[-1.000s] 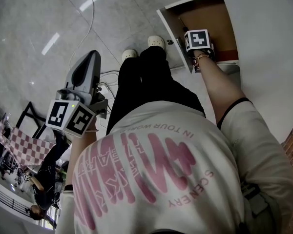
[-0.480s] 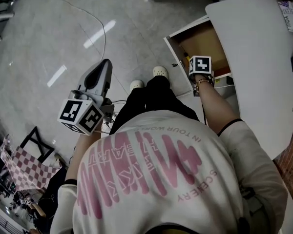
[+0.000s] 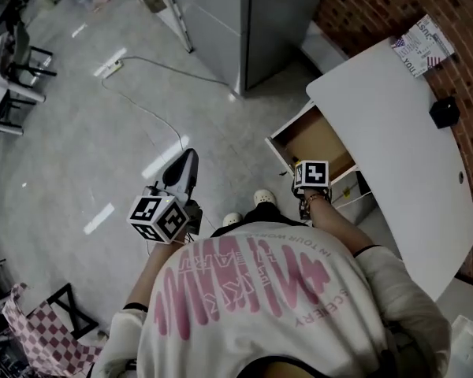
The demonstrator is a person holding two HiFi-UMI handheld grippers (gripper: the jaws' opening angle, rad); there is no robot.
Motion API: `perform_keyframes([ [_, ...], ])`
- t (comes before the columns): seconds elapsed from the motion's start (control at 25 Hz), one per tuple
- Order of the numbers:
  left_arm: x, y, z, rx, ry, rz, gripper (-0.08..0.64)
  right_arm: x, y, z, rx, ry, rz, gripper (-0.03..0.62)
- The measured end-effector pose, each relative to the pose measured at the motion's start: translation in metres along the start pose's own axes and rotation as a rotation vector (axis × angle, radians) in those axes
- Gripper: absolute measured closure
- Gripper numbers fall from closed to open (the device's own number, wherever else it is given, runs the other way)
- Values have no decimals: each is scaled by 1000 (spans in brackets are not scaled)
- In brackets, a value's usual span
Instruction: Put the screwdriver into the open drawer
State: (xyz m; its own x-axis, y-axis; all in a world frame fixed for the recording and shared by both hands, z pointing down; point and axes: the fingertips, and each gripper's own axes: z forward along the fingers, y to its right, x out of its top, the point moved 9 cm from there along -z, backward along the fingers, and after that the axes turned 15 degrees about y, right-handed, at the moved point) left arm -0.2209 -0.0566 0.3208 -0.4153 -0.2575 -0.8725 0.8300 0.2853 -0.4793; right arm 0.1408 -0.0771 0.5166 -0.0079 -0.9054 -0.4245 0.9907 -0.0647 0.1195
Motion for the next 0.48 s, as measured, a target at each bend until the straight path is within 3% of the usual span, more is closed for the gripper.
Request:
perform_keyframes([
  [0.28,39,19,4,-143,93,41,558,60,-57,-63,140,318,169,581],
  [0.48,71,33,-5,-219,166,36,558,100,-105,-130,292,595,140,581],
])
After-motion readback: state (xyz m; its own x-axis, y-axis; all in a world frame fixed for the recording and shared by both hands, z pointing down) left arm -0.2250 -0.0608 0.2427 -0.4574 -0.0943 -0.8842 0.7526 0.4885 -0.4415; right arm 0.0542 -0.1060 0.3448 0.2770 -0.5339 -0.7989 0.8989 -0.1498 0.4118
